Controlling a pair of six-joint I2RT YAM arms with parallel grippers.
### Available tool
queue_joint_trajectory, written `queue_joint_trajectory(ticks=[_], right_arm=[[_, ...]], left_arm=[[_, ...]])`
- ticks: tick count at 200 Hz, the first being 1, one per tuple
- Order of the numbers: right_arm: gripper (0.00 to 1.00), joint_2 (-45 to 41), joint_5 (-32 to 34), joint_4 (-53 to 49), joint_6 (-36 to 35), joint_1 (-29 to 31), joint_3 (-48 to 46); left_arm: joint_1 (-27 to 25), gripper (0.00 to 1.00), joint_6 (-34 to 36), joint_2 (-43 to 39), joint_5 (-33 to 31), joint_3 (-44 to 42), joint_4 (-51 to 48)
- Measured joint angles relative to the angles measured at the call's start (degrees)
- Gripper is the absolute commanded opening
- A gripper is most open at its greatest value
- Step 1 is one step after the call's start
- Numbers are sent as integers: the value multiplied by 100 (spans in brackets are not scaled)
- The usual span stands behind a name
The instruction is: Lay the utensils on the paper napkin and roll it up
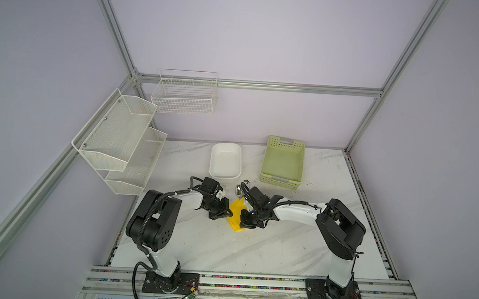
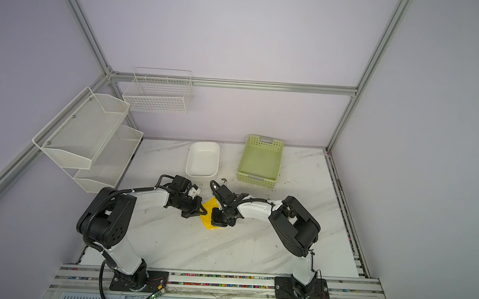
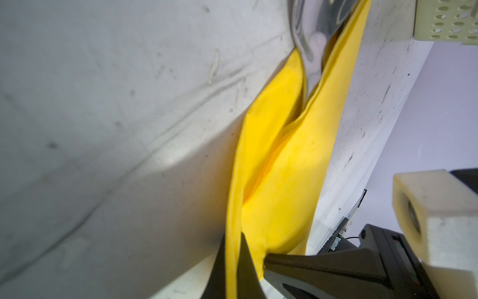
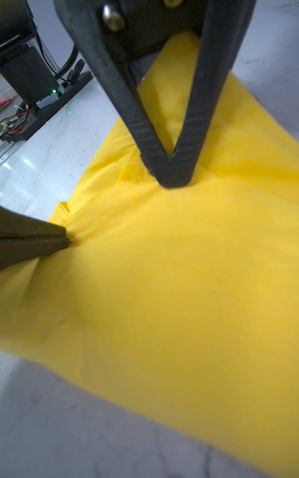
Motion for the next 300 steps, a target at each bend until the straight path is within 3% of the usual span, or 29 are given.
queue_joint_trajectory(ticks=[110,201,264,300], right_arm=[[0,31,-37,55,-2,2,-11],[0,31,-44,61,0,0,-13],[0,-24,-142,166,-2,-11,-90],[0,-363,-546,540,0,-234,-481]], left_arm=[[-376,0,-496,-186,291,227,133],[-649,0,-649,258,424,463,286],[-645,0,-581,660,490,890,-254],[-645,0,-448,732,466,1040,-503]])
